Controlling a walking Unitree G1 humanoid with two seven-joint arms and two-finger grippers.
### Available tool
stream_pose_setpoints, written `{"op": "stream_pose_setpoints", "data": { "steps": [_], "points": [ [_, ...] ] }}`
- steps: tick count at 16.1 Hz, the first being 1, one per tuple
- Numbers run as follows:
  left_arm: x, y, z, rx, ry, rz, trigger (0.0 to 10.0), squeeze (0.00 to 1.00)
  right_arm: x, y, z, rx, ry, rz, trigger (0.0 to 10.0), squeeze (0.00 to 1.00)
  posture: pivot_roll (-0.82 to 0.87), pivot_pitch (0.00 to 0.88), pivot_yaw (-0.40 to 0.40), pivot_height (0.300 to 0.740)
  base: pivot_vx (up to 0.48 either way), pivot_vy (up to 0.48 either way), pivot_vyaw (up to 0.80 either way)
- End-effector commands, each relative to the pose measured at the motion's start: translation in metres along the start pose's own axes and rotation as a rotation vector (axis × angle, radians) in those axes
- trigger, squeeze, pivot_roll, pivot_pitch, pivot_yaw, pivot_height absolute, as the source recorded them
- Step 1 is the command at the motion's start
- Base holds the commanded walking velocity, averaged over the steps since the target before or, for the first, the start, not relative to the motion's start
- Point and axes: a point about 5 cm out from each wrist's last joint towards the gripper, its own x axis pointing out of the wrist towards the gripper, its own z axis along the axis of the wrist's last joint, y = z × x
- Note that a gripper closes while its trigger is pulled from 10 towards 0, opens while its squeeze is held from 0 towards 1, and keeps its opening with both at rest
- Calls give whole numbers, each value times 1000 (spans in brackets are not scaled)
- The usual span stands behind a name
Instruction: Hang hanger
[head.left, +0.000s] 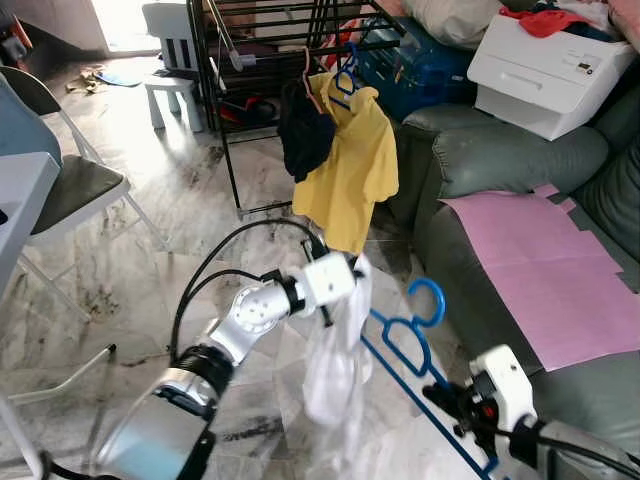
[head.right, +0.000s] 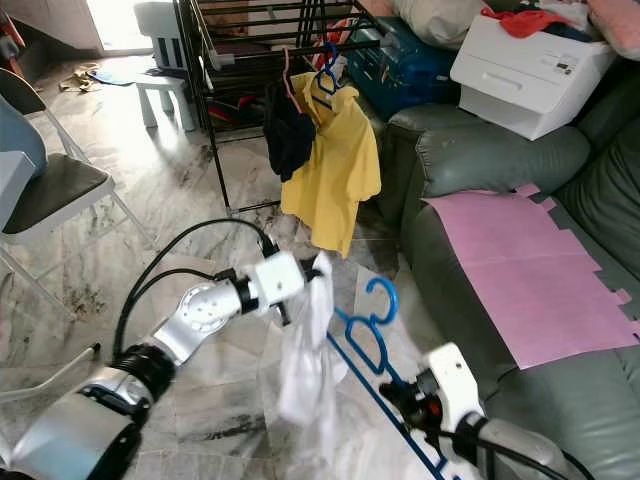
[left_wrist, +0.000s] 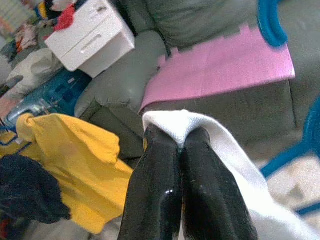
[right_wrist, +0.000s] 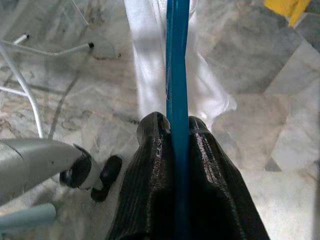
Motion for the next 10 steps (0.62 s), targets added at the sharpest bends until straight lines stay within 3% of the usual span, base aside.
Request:
{"op": "stream_pose_setpoints", "data": {
  "steps": [1, 3, 6, 8, 10],
  "points": [
    [5, 10, 13, 107, -49, -10, 10000, 0, -6, -3, 7, -48, -15, -14, 10000, 0, -71, 0, -25, 740, 0, 0, 0],
    [3, 16, 16, 175, -59, -25, 10000, 0, -11, -16, 4, -25, -1, -90, 10000, 0, -73, 0, -24, 740, 0, 0, 0],
    [4, 24, 28, 205, -147, 1, 10000, 0, -6, -20, -2, 24, 16, -125, 10000, 0, -72, 0, -23, 740, 0, 0, 0],
    [4, 19, 36, 210, -218, -8, 10000, 0, 4, -36, -8, 74, 32, -265, 10000, 0, -66, 0, -26, 740, 0, 0, 0],
    [3, 12, 31, 211, -203, -42, 10000, 0, 4, -36, -5, 79, 9, -255, 10000, 0, -60, 0, -28, 740, 0, 0, 0]
  ]
}}
